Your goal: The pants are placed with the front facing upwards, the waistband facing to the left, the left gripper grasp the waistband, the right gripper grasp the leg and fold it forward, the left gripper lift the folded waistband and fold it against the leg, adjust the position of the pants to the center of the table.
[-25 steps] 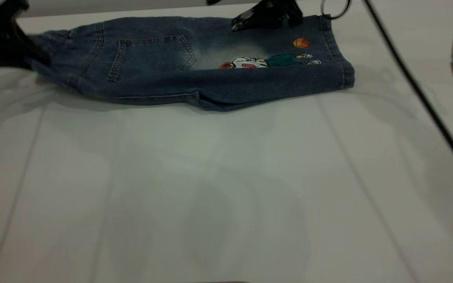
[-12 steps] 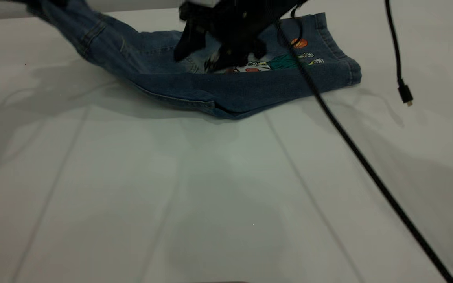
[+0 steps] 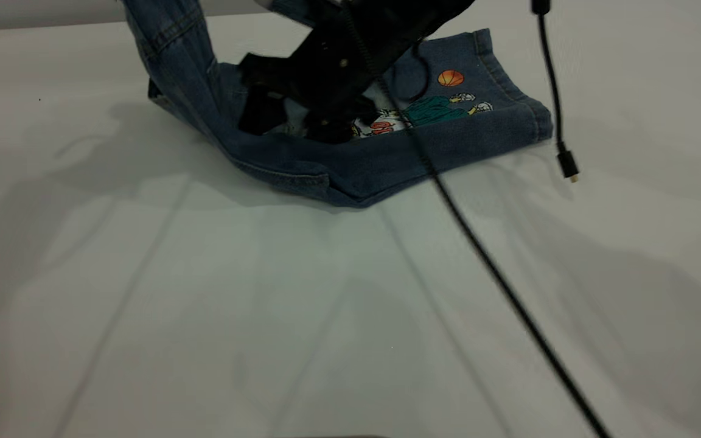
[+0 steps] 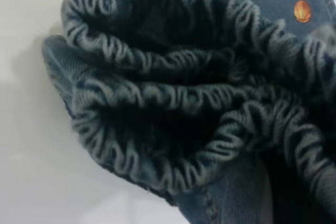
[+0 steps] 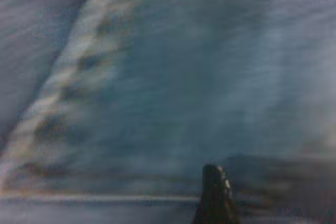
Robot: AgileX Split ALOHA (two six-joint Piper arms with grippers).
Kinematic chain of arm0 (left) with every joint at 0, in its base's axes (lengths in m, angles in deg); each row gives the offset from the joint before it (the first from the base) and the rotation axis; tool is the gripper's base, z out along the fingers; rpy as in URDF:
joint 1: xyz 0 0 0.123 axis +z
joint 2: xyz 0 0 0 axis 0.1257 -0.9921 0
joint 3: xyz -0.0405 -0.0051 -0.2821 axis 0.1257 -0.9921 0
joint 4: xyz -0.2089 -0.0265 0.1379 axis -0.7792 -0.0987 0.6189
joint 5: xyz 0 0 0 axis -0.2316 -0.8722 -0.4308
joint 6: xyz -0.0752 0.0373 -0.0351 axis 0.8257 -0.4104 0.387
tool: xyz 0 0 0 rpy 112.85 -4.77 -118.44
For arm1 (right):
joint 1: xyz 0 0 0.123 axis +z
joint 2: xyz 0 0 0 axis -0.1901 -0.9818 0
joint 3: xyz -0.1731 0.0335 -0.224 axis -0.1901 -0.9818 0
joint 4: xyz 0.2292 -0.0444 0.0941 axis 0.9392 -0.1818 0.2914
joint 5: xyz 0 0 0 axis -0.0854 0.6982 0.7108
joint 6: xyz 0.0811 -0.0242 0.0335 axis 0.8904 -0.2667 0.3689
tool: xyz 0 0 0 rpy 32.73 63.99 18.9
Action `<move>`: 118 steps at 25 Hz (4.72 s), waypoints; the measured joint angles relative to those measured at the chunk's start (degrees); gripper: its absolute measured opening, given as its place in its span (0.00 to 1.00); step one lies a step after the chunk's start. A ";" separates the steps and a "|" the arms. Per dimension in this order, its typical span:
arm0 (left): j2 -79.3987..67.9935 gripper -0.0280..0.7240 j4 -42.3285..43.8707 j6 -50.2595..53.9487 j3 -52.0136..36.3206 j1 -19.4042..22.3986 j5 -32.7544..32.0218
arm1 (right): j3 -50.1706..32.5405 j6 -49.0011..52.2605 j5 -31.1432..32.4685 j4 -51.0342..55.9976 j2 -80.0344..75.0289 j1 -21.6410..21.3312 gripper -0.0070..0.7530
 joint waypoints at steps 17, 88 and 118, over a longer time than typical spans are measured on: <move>2.89 0.17 1.31 -1.36 0.00 -10.85 5.72 | 0.11 3.69 3.13 -6.80 0.21 -4.33 0.58; 7.23 0.77 17.81 1.16 17.12 -18.73 -5.07 | 1.05 20.11 13.84 -47.12 16.00 -0.58 0.54; 7.23 0.77 17.88 2.43 17.12 -18.73 -10.01 | 2.74 50.38 18.71 -49.81 2.52 2.63 0.54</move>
